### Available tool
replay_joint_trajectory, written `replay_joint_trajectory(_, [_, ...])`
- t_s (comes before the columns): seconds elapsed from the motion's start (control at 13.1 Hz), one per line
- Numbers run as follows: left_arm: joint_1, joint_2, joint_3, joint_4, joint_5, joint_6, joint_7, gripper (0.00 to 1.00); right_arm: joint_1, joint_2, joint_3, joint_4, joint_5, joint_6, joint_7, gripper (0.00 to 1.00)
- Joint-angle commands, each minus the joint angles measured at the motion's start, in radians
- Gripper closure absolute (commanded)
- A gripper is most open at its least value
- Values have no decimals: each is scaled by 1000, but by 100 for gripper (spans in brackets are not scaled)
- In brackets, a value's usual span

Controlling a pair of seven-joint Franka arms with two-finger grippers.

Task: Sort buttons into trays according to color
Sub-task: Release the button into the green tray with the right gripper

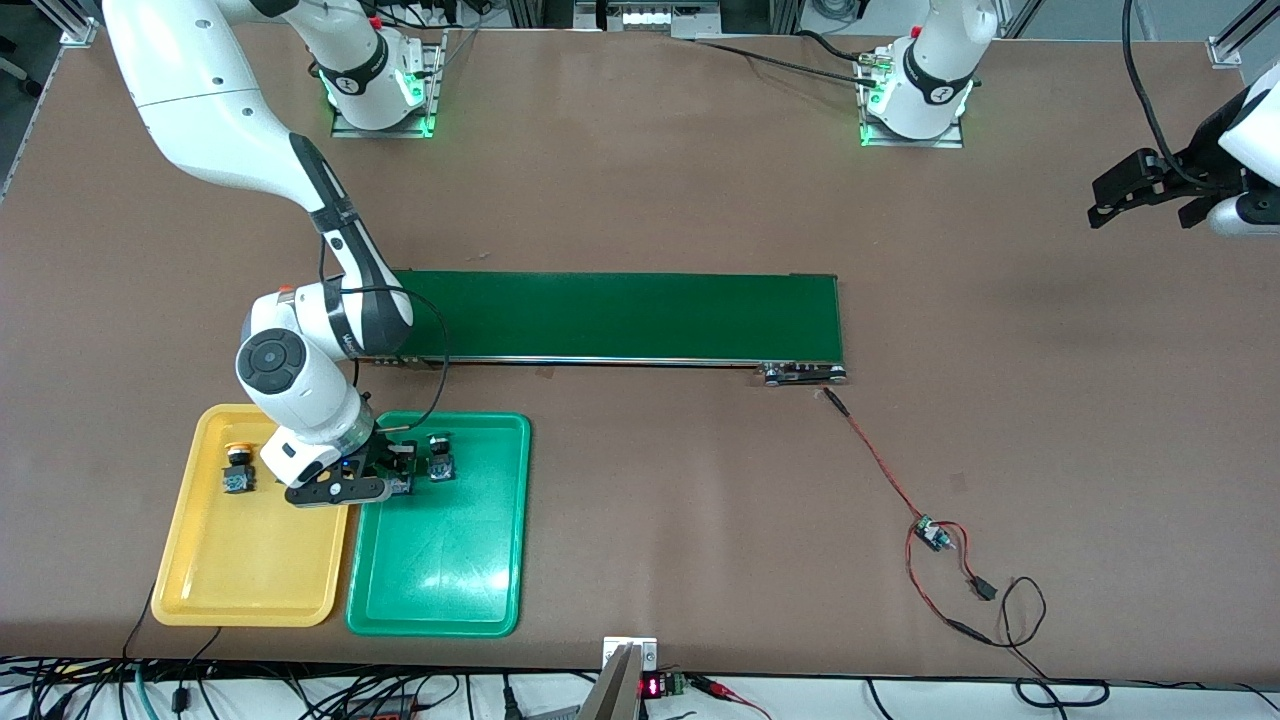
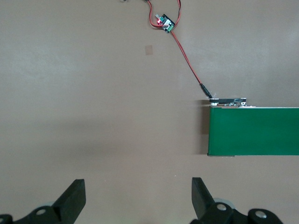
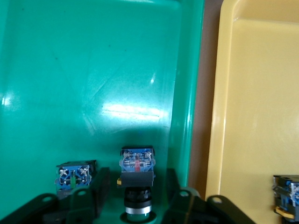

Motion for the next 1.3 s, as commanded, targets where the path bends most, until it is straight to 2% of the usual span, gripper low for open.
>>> replay_joint_trajectory(0.0, [6, 4, -1, 23, -5, -13, 12, 0, -5, 15, 8, 16, -10, 12, -3, 11])
replay_joint_trajectory(0.23, [6, 4, -1, 23, -5, -11, 12, 0, 5, -19, 8, 14, -5, -15, -7, 8])
replay_joint_trajectory(0.46, [6, 4, -1, 23, -5, -11, 12, 0, 14, -97, 10, 16, 2, -167, -12, 5])
replay_joint_trajectory(0.61, [6, 4, -1, 25, -5, -11, 12, 0, 14, -172, 10, 16, 5, -291, -11, 0])
replay_joint_trajectory(0.99, [6, 3, -3, 40, -5, -14, 14, 0, -4, -396, 11, 1, 50, -596, -14, 0])
replay_joint_trajectory(1.22, [6, 4, -3, 43, -3, -14, 12, 0, -46, -503, 11, 1, 74, -709, -38, 0])
